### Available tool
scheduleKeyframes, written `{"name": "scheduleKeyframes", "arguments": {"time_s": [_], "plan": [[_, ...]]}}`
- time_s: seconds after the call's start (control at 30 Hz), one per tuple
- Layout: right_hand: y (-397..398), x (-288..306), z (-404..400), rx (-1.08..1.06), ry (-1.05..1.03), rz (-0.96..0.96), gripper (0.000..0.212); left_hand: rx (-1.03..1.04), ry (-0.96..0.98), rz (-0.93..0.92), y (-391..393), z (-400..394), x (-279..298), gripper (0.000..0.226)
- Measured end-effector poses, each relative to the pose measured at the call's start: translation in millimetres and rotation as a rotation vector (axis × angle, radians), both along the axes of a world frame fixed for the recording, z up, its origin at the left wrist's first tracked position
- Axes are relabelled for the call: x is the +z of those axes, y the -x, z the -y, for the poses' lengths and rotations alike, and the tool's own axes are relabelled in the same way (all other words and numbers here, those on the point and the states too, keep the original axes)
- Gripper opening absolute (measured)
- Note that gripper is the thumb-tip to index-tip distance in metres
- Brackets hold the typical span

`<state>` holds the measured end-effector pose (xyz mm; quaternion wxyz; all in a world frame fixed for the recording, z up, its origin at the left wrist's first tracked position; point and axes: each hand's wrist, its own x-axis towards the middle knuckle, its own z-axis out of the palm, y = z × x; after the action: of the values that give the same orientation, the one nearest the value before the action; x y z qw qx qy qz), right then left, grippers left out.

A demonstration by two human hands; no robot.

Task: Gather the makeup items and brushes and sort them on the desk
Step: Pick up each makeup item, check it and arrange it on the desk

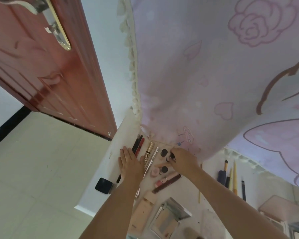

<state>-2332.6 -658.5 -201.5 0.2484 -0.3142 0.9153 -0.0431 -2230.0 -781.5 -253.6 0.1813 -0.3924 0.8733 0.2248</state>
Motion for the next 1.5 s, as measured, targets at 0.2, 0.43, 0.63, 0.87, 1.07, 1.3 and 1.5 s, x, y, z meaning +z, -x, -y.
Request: {"name": "scheduleKeyframes", "arguments": {"time_s": [0.2,0.43,0.63,0.87,1.07,1.3,1.5], "plan": [[0.3,-3.1,-2.8,-0.074,0.03,0.023,0.033,0.001,-0.002,-0.009,0.4,-0.9,1.6,0.067],[-4.0,1.2,-35.2,-0.17,0.071,0.078,0.042,0.039,-0.007,-0.144,-1.3,-4.1,7.7,0.064],[-17.3,2.9,-109.0,-0.393,0.071,0.035,0.033,-0.176,0.131,-0.46,11.6,-18.3,29.3,0.06],[-25.6,-24.6,-153.2,-0.672,0.009,-0.042,0.037,-0.39,0.22,-0.526,20.6,-35.9,55.4,0.044],[-17.7,-26.3,-147.6,-0.851,0.147,0.045,0.033,-0.444,0.102,-0.555,19.7,-43.7,67.2,0.048],[-19.1,17.2,-168.0,-1.122,0.761,0.34,0.049,-0.6,0.001,-0.701,23.8,-82.9,84.0,0.038],[-30.2,66.2,-174.5,-1.115,1.175,0.526,0.025,-0.746,-0.245,-0.61,29.6,-113.3,93.4,0.065]]}}
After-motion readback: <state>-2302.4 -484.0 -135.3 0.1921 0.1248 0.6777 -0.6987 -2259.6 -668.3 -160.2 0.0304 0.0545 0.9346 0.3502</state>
